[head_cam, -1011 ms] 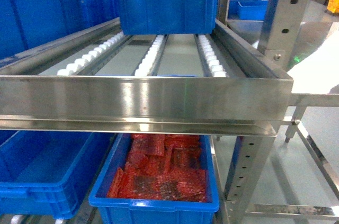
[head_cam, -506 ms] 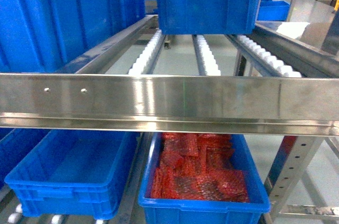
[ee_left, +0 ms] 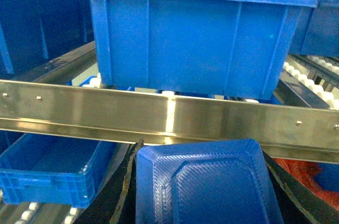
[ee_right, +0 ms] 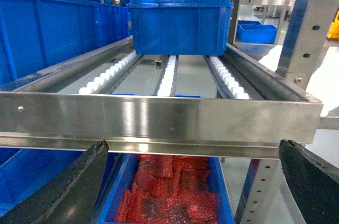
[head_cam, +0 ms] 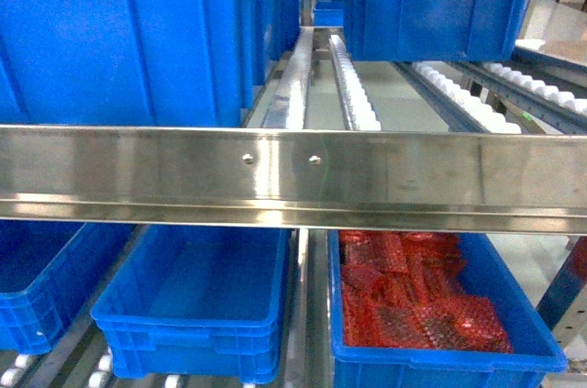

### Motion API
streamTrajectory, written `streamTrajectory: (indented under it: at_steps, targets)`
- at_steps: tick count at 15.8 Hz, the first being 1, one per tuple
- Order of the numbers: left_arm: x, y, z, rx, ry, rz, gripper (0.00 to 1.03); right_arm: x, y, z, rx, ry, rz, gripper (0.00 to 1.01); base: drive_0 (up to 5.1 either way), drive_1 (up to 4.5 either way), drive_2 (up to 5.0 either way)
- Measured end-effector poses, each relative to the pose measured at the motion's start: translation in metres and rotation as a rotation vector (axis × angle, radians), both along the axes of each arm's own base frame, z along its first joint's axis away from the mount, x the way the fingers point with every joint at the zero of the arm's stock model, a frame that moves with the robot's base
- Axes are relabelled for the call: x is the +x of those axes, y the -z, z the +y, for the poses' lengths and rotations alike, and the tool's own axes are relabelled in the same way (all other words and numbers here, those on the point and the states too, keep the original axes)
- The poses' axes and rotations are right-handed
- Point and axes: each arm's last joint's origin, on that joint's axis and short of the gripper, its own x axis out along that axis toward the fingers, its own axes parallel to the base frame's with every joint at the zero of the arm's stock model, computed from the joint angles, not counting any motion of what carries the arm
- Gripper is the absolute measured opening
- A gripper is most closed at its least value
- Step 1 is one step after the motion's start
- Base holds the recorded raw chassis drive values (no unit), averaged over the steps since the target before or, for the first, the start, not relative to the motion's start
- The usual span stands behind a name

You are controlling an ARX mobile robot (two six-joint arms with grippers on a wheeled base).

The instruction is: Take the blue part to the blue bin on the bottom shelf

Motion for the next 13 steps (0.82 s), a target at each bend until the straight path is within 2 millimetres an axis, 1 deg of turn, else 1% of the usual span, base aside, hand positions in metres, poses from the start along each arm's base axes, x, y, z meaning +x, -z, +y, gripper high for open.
streamTrajectory:
  at_steps: [13]
  targets:
    - [-0.0001,0.0003,0.0001,0.0,-0.003,0.003,0.44,0.0,0.0,0.0001,0.0,-0.003,0.0,0.98,0.0,0.0,0.0]
